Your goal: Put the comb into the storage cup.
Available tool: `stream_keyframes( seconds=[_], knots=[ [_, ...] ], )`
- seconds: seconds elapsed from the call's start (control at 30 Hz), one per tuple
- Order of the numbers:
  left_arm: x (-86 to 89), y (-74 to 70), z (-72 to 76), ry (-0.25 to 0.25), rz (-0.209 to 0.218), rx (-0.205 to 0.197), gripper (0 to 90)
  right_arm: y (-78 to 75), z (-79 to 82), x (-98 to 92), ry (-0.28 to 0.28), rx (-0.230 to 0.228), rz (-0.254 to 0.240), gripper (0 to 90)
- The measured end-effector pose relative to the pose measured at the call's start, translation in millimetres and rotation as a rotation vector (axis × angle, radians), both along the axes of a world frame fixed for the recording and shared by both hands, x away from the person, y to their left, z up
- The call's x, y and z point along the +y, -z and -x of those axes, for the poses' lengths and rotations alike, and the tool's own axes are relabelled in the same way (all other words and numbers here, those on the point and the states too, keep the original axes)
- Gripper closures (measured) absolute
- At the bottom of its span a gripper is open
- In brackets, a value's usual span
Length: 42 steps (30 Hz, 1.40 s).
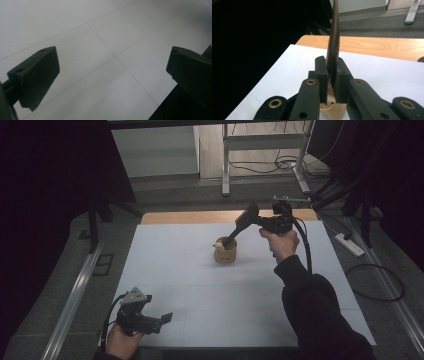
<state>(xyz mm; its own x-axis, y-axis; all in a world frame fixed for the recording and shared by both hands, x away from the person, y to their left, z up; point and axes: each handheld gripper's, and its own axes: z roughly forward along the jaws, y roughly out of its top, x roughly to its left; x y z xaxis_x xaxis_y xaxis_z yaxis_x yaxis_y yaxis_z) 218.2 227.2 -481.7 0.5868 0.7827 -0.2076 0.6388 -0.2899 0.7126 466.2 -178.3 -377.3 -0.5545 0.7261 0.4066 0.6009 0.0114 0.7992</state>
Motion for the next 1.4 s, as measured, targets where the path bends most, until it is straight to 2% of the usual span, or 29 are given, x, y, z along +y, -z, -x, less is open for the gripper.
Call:
stream_keyframes(
  seconds=[0.63, 1.2, 1.4],
  knots=[
    [0.8, 0.2, -0.1, -0.002, 0.011, -0.001, 0.0, 12.8, -2.7, 10.2, -0.015, 0.028, -0.004, 84.4],
    [1.7, 0.1, -0.1, 0.001, 0.015, 0.002, 0.0, 32.0, -6.2, 17.6, -0.020, 0.067, 0.006, 84.3],
    [1.6, 0.3, -0.3, -0.001, 0.018, 0.002, 0.0, 33.7, -7.1, 15.9, -0.021, 0.069, -0.002, 84.2]
  ],
)
